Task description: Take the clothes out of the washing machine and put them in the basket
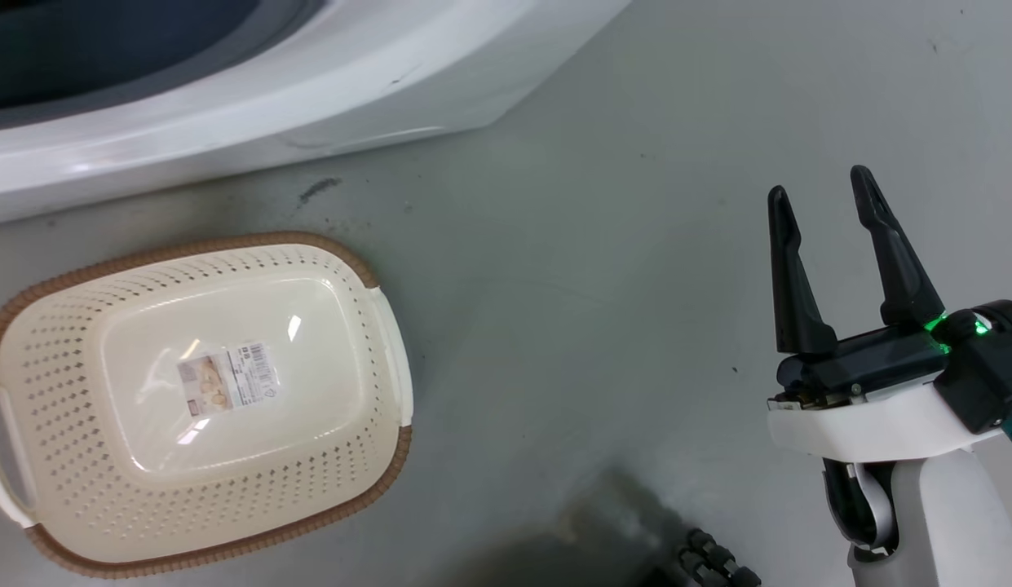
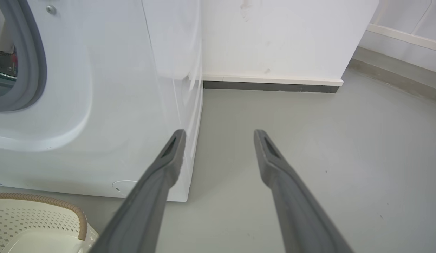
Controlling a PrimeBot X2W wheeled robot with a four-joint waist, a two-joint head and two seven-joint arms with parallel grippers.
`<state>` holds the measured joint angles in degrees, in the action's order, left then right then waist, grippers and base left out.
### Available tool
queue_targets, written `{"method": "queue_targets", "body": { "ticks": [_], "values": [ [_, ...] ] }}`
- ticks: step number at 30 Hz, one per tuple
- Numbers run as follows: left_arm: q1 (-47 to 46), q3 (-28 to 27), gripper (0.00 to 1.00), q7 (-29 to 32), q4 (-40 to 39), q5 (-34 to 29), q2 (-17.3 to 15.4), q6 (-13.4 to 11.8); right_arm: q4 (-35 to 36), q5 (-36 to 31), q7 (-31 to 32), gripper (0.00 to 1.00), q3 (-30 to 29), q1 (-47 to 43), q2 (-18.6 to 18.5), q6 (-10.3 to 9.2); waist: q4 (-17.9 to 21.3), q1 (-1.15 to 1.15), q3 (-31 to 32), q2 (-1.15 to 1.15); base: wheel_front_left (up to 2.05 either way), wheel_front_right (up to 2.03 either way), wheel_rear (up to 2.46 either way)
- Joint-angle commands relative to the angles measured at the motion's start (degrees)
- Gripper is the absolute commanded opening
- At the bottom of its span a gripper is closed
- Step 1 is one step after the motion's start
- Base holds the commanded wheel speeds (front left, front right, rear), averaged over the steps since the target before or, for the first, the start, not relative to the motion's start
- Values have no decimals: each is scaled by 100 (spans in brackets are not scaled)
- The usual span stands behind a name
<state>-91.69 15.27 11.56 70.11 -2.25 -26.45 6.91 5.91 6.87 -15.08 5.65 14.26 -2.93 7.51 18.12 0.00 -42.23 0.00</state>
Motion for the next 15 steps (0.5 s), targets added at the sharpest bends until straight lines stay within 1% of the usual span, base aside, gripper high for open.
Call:
{"method": "queue_targets", "body": {
  "ticks": [1, 5, 15],
  "values": [
    [83, -2, 0, -66, -16, 3, 30, 9, -10, -34, -14, 100, -8, -5, 9, -4, -103, 0, 156, 0, 0, 0, 0],
    [467, 32, 0, -623, 21, 123, 257, 13, -81, -144, -13, 100, -2, -100, 8, -4, -259, 0, 495, 0, 0, 0, 0],
    [1368, 202, 0, -1786, 93, 351, 742, 33, -222, -411, -14, 100, -59, -363, 6, -4, -620, 0, 1193, 0, 0, 0, 0]
  ]
}}
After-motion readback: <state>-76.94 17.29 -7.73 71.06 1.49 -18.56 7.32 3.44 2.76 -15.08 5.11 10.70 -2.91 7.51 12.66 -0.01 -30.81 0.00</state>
